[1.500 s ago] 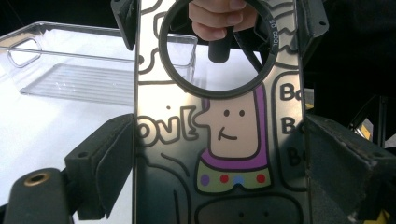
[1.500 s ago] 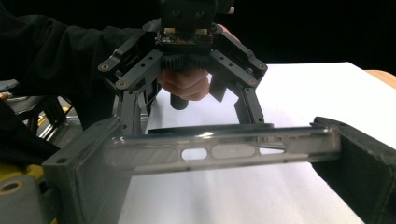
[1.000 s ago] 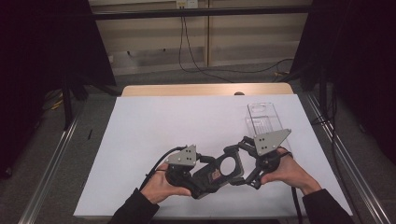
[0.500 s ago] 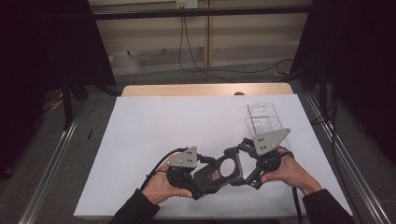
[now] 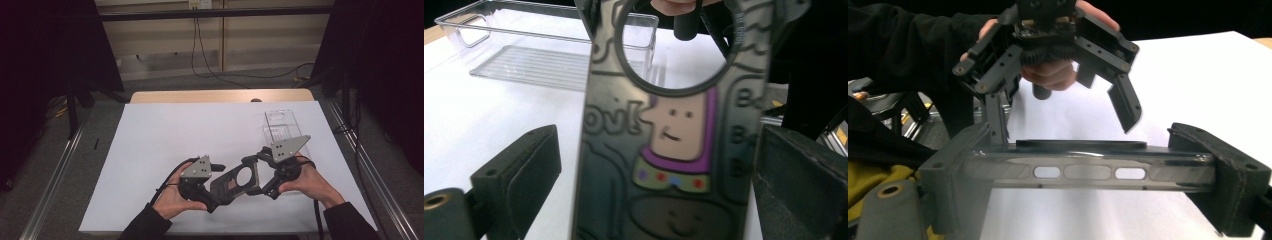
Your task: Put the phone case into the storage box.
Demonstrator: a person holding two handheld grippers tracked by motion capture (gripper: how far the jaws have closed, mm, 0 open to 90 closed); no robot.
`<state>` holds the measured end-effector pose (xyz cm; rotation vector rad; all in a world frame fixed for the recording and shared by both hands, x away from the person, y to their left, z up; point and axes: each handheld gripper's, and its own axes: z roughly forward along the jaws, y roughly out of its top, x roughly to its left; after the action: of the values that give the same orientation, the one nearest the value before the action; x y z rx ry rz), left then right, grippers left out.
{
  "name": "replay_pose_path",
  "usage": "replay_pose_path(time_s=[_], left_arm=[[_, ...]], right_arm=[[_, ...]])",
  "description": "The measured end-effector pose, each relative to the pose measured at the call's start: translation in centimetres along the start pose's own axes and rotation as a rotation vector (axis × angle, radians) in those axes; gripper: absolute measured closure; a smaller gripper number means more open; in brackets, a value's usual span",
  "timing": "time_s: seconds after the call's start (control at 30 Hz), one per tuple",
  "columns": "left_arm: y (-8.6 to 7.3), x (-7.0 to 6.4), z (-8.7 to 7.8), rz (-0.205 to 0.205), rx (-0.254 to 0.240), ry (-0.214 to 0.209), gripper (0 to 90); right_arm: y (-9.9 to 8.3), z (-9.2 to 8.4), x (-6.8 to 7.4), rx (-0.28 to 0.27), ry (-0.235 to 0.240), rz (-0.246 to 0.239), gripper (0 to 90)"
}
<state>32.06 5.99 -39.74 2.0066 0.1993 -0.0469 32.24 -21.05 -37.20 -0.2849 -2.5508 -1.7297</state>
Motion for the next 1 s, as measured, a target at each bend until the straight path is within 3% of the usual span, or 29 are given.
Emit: replay_pose_path(time_s=[0.23, 0.33, 0.53, 0.7, 1.0], left_arm=[[0.0, 0.1, -0.8, -0.04, -0.019, 0.051, 2.3], [-0.4, 0.1, -1.4, -0.048, -0.046, 0.122, 2.4], [-1.3, 0.4, -3.1, -0.091, -0.063, 0.19, 2.2], [-2.1, 0.4, -4.3, -0.103, -0.073, 0.246, 2.2], [-4.1, 0.3, -7.1, -0.129, -0.106, 0.388, 1.7]], right_arm=[[-0.1, -0.8, -0.2, 0.0, -0.057, 0.024, 12.1], [0.0, -1.2, -0.3, -0.005, -0.08, 0.037, 12.1], [0.2, -1.7, -0.4, -0.005, -0.135, 0.063, 12.1], [0.4, -1.9, -0.5, -0.001, -0.179, 0.082, 12.0], [0.6, -2.7, -0.6, -0.007, -0.256, 0.115, 12.1]])
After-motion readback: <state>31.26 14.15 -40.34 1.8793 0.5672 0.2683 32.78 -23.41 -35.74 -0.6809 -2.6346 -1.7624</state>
